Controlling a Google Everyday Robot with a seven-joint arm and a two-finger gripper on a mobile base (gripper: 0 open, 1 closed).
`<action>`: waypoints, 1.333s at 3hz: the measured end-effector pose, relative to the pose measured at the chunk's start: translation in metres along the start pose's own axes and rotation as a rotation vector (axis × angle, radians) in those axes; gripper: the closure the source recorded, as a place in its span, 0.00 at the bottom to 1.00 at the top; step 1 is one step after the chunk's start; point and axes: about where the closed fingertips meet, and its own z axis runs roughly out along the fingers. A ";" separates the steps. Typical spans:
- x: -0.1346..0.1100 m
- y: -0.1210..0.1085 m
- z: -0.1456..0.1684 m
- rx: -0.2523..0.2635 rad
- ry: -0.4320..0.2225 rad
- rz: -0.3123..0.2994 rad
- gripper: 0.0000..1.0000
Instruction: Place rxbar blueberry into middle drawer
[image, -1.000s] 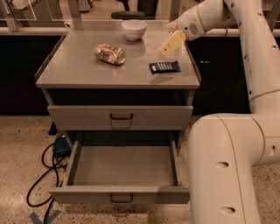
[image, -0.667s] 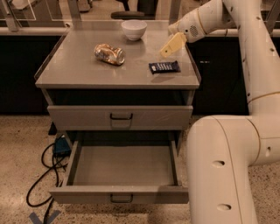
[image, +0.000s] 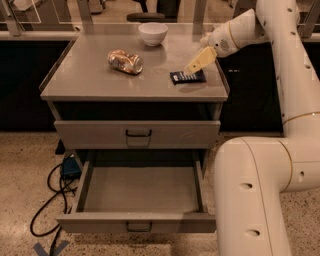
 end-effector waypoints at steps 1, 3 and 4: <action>0.018 -0.008 0.008 0.006 0.010 0.030 0.00; 0.053 -0.013 0.054 -0.042 -0.005 0.091 0.00; 0.053 -0.013 0.054 -0.042 -0.005 0.091 0.19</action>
Offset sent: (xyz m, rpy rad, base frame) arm 0.0662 -0.0315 -0.0538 0.0241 0.1006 -0.0339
